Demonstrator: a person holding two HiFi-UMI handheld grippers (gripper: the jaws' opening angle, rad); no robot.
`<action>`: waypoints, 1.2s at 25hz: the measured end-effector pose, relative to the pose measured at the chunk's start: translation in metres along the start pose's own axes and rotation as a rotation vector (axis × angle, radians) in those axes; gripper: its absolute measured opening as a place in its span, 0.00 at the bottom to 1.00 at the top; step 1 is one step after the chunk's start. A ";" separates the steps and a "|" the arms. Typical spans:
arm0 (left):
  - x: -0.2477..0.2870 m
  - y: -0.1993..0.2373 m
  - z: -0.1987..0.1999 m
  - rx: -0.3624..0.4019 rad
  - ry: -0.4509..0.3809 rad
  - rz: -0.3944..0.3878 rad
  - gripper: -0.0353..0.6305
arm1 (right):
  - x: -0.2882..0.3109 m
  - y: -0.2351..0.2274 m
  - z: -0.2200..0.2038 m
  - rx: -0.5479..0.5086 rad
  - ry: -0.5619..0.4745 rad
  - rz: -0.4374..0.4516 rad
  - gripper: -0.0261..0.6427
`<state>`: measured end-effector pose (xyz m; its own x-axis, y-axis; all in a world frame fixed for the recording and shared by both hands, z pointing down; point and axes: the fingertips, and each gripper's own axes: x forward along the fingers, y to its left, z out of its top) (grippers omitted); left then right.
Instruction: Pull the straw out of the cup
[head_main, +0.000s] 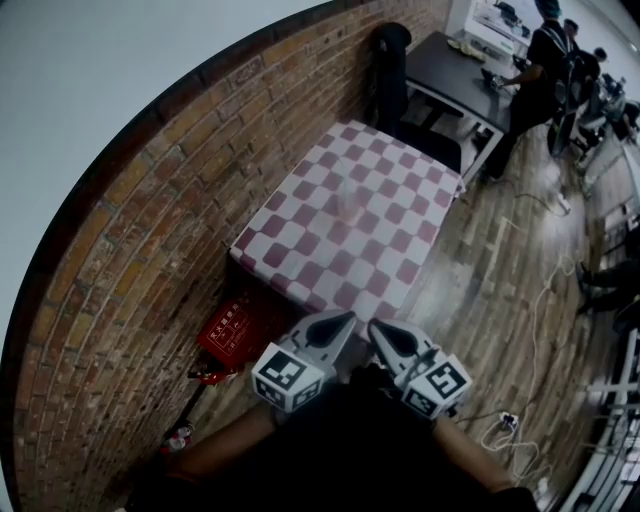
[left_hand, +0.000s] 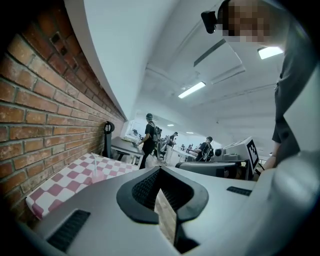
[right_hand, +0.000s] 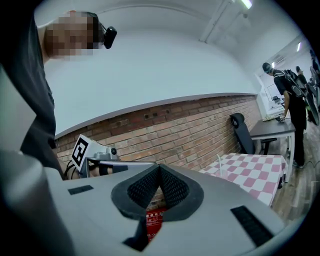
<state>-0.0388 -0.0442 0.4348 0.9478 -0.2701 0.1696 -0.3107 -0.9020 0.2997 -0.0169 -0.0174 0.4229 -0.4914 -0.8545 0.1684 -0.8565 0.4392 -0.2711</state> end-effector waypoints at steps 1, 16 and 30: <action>-0.002 0.003 -0.001 0.001 -0.001 0.007 0.06 | 0.003 0.000 0.000 -0.001 0.004 0.007 0.06; 0.005 0.046 0.009 -0.025 -0.016 0.149 0.06 | 0.047 -0.024 0.005 -0.001 0.026 0.147 0.06; 0.111 0.066 0.040 -0.038 -0.027 0.227 0.06 | 0.051 -0.136 0.045 0.025 0.029 0.218 0.06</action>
<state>0.0487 -0.1469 0.4362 0.8545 -0.4744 0.2115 -0.5185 -0.8037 0.2919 0.0814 -0.1333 0.4252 -0.6692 -0.7316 0.1300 -0.7254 0.6053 -0.3276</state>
